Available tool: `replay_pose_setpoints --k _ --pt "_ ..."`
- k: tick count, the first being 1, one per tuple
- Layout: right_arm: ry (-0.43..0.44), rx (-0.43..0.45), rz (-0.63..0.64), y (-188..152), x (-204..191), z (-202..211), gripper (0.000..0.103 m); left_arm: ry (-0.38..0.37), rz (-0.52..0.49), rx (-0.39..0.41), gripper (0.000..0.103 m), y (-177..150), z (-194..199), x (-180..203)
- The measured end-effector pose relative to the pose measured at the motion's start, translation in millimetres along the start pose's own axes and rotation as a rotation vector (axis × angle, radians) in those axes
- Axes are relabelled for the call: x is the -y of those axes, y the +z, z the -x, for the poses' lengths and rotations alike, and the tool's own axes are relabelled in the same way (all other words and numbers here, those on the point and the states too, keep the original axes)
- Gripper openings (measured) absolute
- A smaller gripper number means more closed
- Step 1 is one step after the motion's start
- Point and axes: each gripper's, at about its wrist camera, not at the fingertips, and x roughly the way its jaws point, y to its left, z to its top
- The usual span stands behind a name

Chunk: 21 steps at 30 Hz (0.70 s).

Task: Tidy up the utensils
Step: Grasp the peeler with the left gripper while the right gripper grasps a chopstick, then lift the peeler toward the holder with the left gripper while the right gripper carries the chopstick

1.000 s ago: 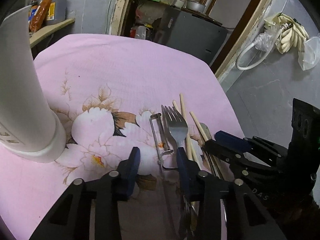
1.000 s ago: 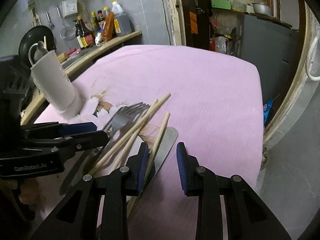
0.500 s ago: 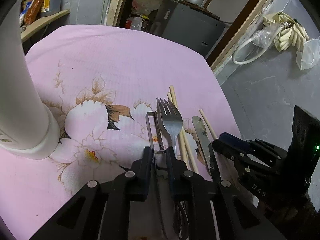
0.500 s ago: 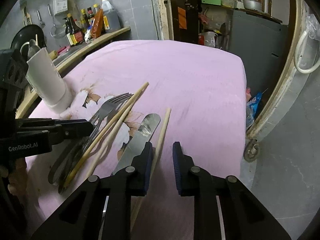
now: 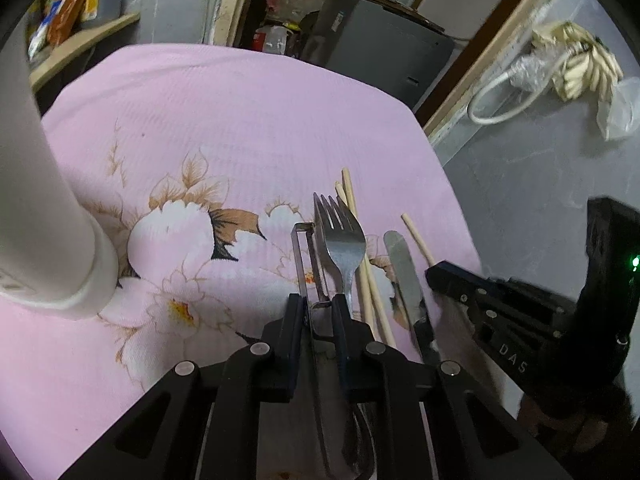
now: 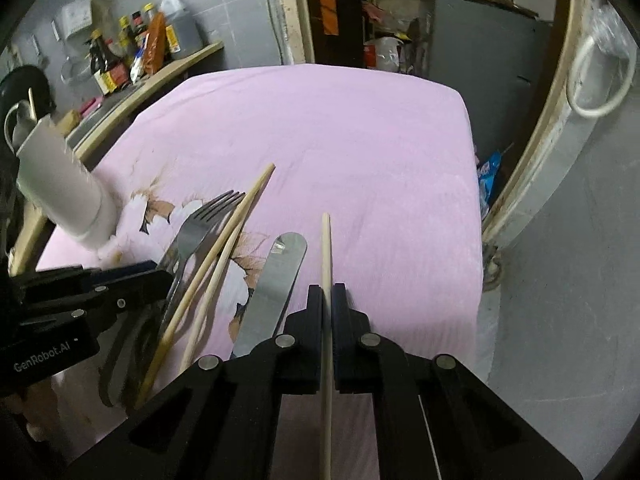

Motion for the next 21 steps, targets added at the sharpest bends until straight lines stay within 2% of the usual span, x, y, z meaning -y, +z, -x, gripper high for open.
replay_pose_setpoints --k 2,3,7,9,11,14,17,21 --pt "0.054 0.037 -0.058 -5 5 7 0.004 -0.029 0.004 0.032 0.014 -3 9 -2" --pt "0.081 0.072 -0.085 -8 6 14 0.004 -0.043 -0.007 0.053 0.008 -6 15 -1" --pt "0.089 0.186 -0.116 -20 -2 38 0.004 -0.074 -0.073 0.111 0.008 -16 32 6" --pt "0.066 0.197 -0.109 -24 -7 42 0.004 -0.064 -0.088 0.082 0.008 -18 28 7" --pt "0.072 0.204 -0.134 -29 -11 47 0.004 -0.086 -0.054 0.068 0.008 -17 27 1" --pt "0.086 0.232 -0.152 -35 -15 56 0.004 -0.099 -0.043 0.1 0.007 -18 39 -5" --pt "0.147 0.301 -0.201 -39 -13 67 0.004 -0.125 -0.051 0.166 0.007 -20 59 -8" --pt "0.212 0.438 -0.268 -43 -19 85 0.004 -0.149 -0.08 0.284 0.007 -20 91 -13"
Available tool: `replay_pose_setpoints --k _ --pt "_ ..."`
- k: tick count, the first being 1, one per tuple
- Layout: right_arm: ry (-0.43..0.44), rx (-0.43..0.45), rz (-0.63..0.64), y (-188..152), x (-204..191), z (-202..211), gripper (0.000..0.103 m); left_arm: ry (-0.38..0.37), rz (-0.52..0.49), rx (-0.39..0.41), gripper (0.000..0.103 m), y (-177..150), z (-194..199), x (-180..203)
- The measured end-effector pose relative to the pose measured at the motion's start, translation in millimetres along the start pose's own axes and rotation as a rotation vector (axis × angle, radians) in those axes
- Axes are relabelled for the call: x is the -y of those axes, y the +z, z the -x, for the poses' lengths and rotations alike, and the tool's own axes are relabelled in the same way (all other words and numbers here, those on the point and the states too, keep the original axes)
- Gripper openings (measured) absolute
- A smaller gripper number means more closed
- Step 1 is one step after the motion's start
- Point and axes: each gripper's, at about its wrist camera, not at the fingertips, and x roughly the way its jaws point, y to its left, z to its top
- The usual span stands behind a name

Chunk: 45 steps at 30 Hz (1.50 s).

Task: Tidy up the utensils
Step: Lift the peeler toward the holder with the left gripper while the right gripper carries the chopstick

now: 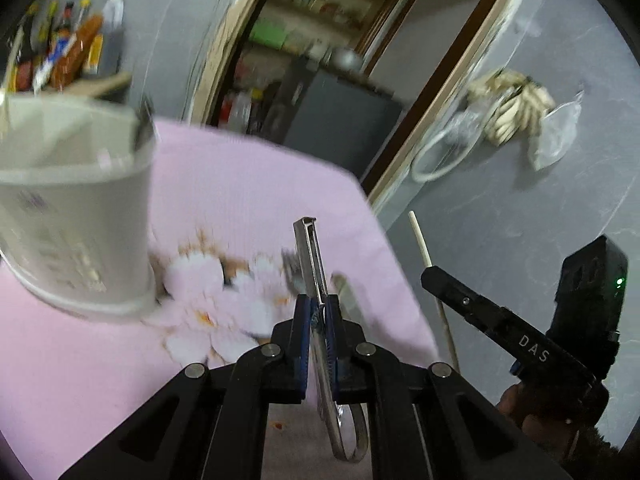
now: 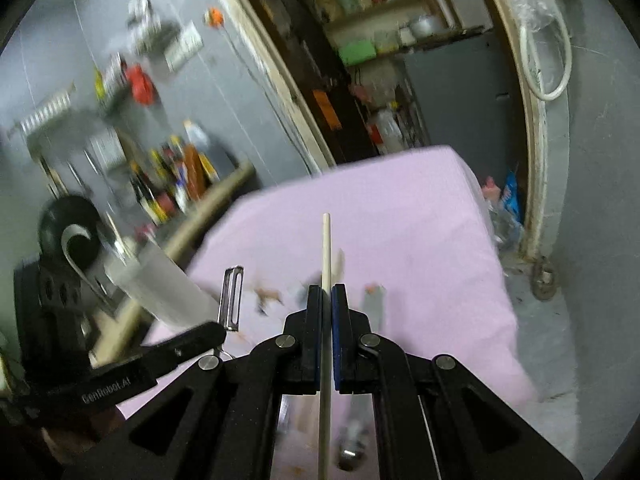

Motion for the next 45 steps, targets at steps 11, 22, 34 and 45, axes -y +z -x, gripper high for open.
replay_pose_setpoints --k 11,22,34,45 --pt "0.079 0.23 0.075 16 -91 8 0.004 -0.024 -0.085 0.135 0.001 43 61 -27" --pt "-0.022 0.125 0.078 -3 -76 2 0.004 0.081 0.083 -0.058 0.021 -11 34 -72" --pt "0.004 0.034 0.074 -12 -33 -26 0.004 0.243 0.322 -0.058 0.053 -25 8 -113" --pt "0.055 -0.009 0.117 -11 -33 -47 0.004 0.307 0.451 -0.001 0.021 -29 -14 -121"
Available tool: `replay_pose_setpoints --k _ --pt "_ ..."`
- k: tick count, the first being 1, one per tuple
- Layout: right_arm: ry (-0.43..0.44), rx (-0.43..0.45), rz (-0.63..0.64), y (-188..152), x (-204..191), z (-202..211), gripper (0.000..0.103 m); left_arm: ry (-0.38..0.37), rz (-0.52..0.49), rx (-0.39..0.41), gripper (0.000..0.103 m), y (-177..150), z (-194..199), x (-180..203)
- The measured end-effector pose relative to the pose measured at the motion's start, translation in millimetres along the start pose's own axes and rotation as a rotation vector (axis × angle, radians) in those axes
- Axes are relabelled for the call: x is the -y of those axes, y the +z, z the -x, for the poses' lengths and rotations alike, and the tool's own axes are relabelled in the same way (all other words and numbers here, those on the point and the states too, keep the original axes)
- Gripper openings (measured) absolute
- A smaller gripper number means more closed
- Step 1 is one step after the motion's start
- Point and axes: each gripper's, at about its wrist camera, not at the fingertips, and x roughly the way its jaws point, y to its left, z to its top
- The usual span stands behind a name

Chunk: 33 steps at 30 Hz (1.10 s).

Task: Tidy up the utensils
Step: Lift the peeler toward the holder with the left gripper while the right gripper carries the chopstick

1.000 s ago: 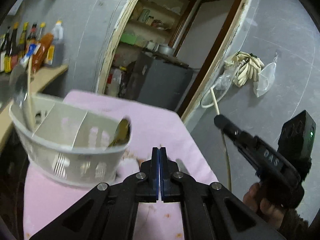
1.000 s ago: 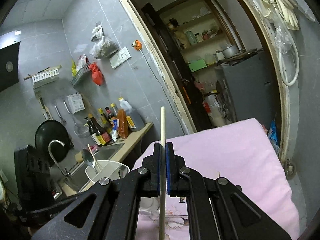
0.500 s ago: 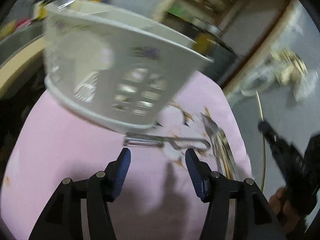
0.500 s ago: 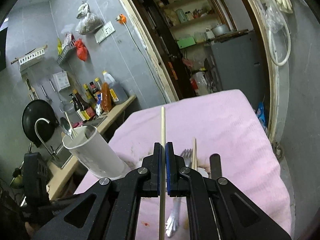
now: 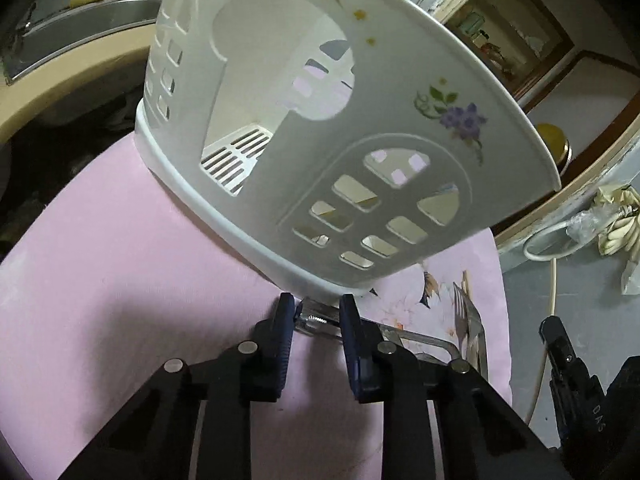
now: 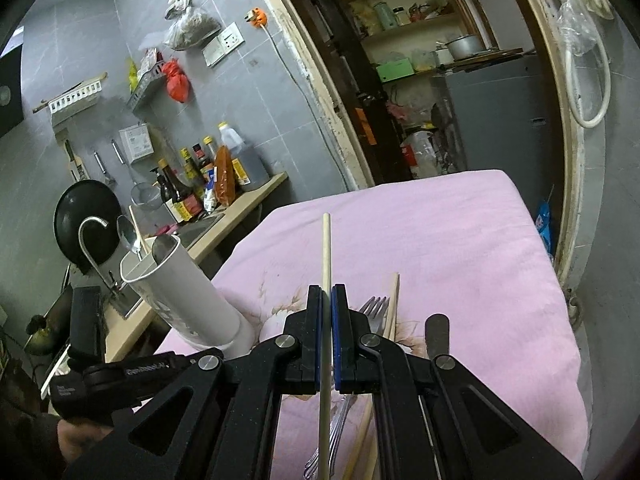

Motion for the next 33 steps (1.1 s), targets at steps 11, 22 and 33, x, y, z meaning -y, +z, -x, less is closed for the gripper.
replay_pose_setpoints --k 11,22,33 --pt "-0.003 0.037 0.019 -3 -15 13 0.004 -0.093 -0.114 0.179 0.01 -7 51 25" --pt "0.038 0.301 -0.032 14 -36 62 0.004 -0.235 -0.368 0.285 0.008 13 113 68" --pt "0.079 0.447 0.013 49 -105 62 0.004 -0.268 -0.43 0.308 0.008 61 177 53"
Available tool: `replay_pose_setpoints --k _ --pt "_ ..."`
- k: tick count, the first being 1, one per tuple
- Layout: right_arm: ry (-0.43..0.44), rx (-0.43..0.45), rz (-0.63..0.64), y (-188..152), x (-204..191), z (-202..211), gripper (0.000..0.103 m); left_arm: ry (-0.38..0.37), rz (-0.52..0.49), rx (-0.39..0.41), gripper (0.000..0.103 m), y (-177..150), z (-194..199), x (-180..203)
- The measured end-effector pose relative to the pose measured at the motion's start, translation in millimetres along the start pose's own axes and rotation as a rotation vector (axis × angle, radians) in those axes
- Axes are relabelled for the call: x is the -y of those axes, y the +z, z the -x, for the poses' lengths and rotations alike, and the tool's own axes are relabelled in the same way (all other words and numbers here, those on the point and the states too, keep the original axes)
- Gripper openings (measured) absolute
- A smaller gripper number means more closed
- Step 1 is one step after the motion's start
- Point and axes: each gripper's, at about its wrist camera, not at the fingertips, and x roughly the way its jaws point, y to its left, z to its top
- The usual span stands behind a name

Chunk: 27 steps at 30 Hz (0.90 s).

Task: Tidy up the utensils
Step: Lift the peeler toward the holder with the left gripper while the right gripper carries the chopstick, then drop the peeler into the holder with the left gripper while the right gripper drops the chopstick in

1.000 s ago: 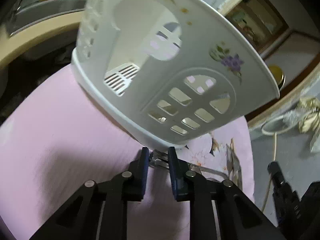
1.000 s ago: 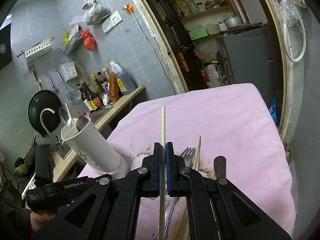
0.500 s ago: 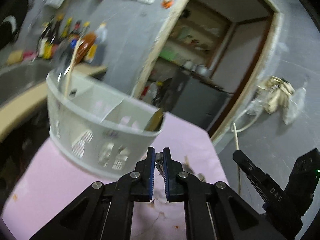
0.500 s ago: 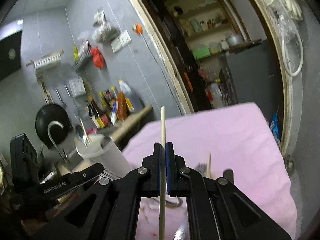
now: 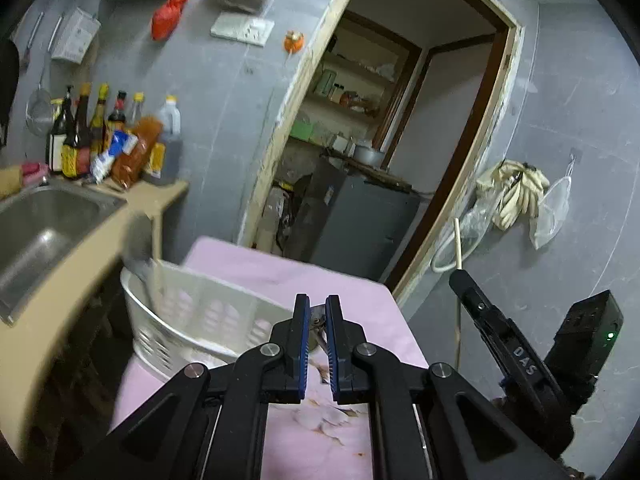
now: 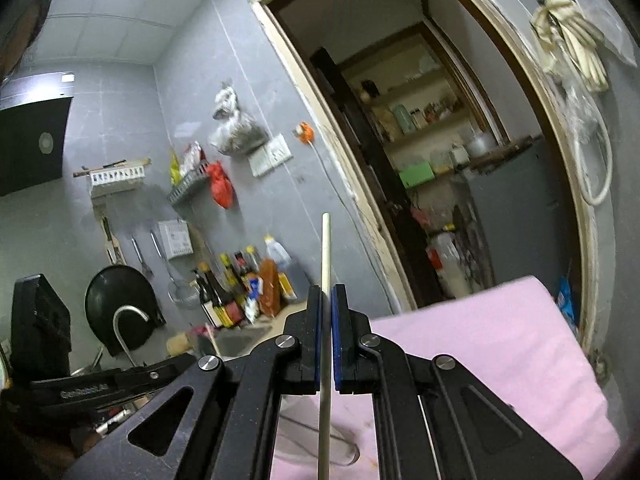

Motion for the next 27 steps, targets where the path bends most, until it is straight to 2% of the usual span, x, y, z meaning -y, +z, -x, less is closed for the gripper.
replay_pose_setpoints --k 6,13,19,23,27 --pt "0.043 0.033 0.029 8 -38 -29 0.004 0.021 -0.013 0.042 0.008 40 33 -27" --pt "0.071 0.077 0.046 13 -71 -73 0.004 0.099 -0.042 0.092 0.008 80 47 -59" --pt "-0.036 0.111 0.102 -1 -92 -101 0.004 0.15 -0.072 0.085 0.008 87 36 -80" --pt "-0.13 0.188 0.095 -11 -98 -107 0.004 0.177 -0.094 0.069 0.008 85 28 -88" --pt "-0.18 0.261 0.053 -16 -97 -103 0.004 0.2 -0.122 0.047 0.008 79 20 -92"
